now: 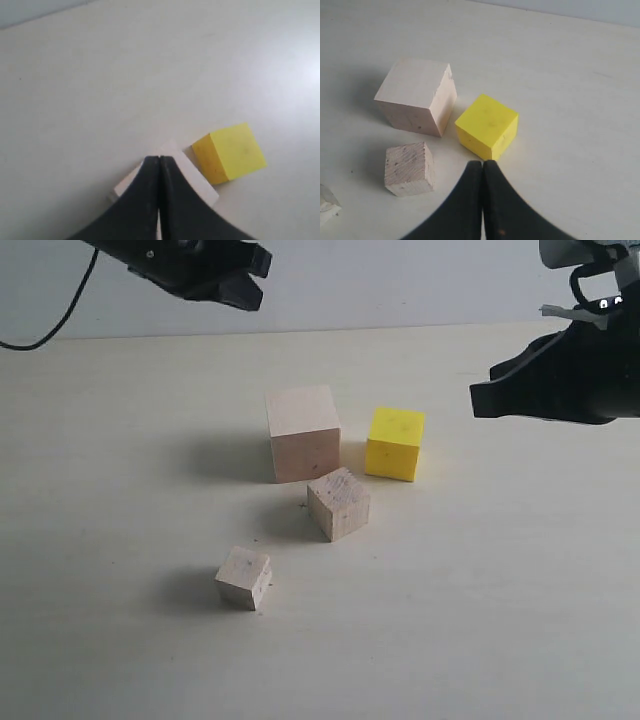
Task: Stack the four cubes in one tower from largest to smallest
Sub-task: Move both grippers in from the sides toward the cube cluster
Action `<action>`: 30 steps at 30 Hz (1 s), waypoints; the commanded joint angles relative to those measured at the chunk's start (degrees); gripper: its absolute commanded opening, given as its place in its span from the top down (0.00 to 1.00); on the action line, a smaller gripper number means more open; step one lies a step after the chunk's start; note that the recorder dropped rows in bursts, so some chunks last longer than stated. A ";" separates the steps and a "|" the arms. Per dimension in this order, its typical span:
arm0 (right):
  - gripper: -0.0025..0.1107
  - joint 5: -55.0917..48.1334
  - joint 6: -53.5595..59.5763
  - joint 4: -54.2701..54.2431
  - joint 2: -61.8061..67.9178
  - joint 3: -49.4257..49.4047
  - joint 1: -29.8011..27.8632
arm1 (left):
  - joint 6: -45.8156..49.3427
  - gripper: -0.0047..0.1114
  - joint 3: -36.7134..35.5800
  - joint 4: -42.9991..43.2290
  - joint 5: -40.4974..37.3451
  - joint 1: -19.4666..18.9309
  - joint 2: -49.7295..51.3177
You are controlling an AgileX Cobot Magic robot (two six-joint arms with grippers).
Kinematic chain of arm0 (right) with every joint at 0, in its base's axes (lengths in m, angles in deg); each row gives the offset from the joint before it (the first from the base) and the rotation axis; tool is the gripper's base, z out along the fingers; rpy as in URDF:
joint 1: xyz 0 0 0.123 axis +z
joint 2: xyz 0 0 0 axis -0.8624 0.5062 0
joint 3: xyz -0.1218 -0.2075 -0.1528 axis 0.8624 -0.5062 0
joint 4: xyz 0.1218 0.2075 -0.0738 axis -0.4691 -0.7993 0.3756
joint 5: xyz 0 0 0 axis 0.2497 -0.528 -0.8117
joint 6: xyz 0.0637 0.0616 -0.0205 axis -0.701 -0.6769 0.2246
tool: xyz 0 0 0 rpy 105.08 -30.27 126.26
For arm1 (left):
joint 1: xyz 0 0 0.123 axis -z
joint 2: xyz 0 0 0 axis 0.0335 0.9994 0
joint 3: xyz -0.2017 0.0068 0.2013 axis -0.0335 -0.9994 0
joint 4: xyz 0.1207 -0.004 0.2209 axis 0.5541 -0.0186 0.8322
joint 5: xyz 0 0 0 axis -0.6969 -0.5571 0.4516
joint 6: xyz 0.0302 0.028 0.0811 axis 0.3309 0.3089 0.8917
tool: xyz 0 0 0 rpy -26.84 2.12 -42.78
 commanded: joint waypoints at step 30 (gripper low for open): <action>0.98 2.73 -0.01 -4.03 2.65 0.50 0.03 | -7.73 0.96 20.96 8.50 -7.78 2.66 23.00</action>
